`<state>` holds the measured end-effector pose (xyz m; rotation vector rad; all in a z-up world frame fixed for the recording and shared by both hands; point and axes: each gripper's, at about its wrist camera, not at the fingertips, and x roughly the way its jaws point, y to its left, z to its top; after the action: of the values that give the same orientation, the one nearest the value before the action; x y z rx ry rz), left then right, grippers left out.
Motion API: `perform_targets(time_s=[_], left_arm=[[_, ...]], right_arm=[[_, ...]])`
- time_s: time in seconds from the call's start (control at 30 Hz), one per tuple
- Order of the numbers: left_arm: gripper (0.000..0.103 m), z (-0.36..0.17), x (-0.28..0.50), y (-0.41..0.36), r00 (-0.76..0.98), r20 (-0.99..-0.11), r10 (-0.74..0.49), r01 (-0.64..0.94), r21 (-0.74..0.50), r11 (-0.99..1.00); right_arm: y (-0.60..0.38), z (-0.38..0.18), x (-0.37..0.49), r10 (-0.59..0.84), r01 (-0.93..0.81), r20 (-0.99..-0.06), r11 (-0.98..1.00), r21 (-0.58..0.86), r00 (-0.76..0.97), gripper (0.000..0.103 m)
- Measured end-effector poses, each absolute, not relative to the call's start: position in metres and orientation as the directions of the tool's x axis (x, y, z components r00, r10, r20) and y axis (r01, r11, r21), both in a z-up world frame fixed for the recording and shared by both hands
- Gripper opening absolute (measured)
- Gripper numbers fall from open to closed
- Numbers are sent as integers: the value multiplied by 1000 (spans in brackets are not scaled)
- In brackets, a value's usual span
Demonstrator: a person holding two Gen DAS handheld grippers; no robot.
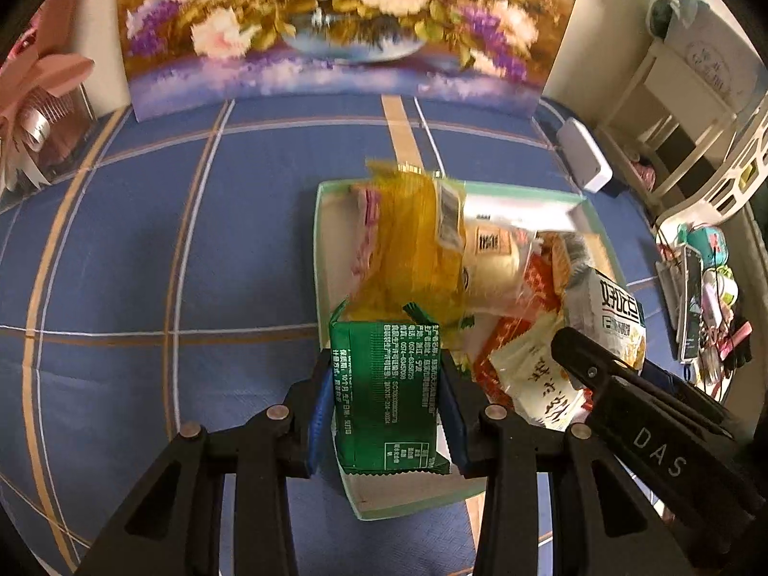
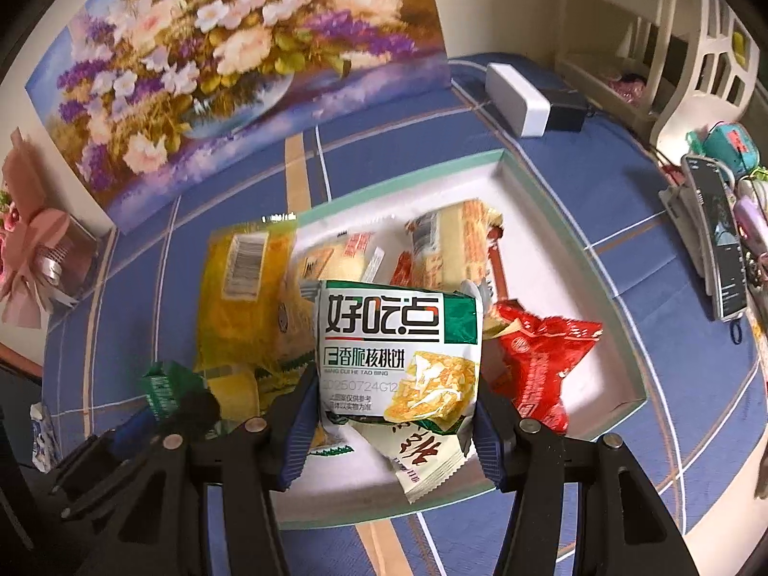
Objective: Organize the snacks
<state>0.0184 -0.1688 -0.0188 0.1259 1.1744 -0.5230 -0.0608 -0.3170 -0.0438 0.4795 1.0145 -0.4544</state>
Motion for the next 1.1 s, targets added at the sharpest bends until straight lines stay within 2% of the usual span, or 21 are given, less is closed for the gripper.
perform_targets(time_s=[0.3, 0.57, 0.67, 0.93, 1.0, 1.1], left_arm=[[41, -34, 21, -171, 249, -919, -305, 437, -174, 883], [42, -34, 25, -164, 221, -915, -337, 405, -228, 885], [50, -31, 27, -159, 227, -912, -342, 389, -237, 890], [54, -16, 33, -144, 264, -890, -371, 346, -272, 898], [62, -12, 36, -139, 278, -886, -371, 327, -275, 904], [67, -10, 38, -131, 310, -884, -350, 293, -261, 920]], right_arm=[[-320, -49, -58, -138, 561, -888, 814, 151, 439, 60], [-320, -51, -56, -135, 562, -892, 814, 148, 431, 61], [-321, -50, -57, -135, 560, -891, 815, 149, 434, 61], [-320, -45, -56, -144, 557, -889, 819, 140, 435, 61], [-320, -45, -56, -147, 562, -890, 816, 138, 432, 61], [-320, -46, -56, -140, 564, -893, 813, 143, 428, 65]])
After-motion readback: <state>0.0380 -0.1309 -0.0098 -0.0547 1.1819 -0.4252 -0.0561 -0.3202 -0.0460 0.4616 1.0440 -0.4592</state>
